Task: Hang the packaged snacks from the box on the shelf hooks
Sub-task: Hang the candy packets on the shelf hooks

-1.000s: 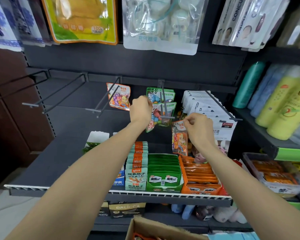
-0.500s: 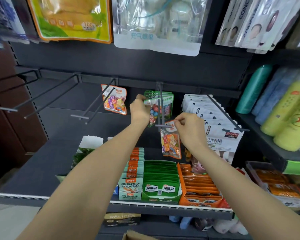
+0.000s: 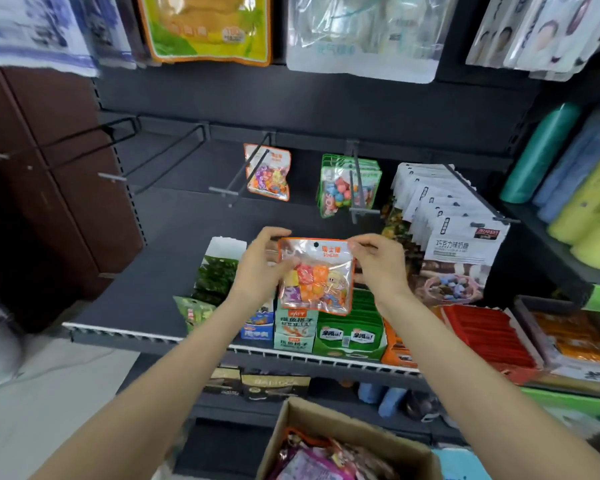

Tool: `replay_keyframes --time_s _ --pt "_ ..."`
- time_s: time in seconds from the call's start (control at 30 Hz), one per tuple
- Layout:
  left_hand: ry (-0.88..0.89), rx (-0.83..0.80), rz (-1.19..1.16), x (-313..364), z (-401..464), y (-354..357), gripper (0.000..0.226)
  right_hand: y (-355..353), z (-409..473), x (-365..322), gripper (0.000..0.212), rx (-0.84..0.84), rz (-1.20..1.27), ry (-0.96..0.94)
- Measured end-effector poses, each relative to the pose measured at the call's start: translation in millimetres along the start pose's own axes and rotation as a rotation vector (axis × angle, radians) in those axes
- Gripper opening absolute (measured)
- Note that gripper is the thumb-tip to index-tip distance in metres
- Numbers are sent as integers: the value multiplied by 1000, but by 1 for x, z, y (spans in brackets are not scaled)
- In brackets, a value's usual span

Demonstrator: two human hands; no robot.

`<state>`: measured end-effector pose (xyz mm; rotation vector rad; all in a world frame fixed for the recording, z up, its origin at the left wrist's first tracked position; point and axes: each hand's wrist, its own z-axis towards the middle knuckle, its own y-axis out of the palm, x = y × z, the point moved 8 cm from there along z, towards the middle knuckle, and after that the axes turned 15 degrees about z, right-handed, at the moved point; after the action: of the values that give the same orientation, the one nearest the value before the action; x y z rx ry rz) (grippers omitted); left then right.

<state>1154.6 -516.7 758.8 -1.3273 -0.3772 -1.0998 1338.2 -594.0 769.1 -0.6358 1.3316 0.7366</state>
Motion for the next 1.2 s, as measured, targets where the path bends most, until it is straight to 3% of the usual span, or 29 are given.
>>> replay_keyframes --time_s 0.3,0.87,1.2 --pt "82 279 63 -33 -3 -111 32 100 -33 -39 28 -110 96 -231" --pt "140 220 109 -48 42 -126 42 137 -29 -52 30 -8 -154 -369" --pt "202 250 67 -44 37 -128 46 130 -32 -52 30 57 -107 -418"
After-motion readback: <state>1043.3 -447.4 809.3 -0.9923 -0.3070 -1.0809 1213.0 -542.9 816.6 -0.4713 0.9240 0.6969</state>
